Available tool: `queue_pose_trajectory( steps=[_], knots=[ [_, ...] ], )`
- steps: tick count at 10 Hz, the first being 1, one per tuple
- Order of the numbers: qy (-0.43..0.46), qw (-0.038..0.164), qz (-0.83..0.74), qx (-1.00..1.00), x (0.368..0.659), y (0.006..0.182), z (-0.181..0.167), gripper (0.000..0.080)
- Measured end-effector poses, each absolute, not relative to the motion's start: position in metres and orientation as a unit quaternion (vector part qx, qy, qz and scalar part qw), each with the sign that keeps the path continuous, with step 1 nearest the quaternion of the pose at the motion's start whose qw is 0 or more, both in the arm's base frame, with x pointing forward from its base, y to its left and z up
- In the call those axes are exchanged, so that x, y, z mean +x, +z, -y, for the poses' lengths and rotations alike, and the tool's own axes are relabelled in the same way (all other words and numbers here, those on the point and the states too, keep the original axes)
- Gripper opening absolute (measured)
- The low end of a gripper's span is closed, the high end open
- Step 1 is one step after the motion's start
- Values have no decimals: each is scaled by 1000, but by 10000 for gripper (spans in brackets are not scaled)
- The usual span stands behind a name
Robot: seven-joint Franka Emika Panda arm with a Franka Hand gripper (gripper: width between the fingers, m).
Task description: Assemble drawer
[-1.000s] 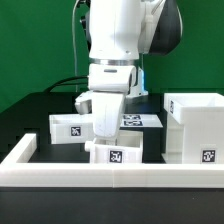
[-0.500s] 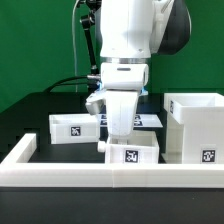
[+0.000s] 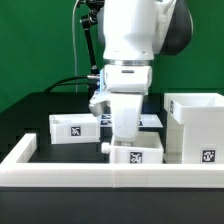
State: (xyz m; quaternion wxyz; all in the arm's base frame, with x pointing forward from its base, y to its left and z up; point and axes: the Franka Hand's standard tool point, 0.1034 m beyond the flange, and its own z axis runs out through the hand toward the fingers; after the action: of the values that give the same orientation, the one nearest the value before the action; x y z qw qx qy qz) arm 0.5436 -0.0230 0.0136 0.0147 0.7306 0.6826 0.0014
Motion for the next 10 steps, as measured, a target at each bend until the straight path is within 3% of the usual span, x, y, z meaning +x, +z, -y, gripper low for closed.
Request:
queue_pose_trajectory(
  steps=[10],
  knots=[
    [2,7,-698,716,541,11,28,42]
  ],
)
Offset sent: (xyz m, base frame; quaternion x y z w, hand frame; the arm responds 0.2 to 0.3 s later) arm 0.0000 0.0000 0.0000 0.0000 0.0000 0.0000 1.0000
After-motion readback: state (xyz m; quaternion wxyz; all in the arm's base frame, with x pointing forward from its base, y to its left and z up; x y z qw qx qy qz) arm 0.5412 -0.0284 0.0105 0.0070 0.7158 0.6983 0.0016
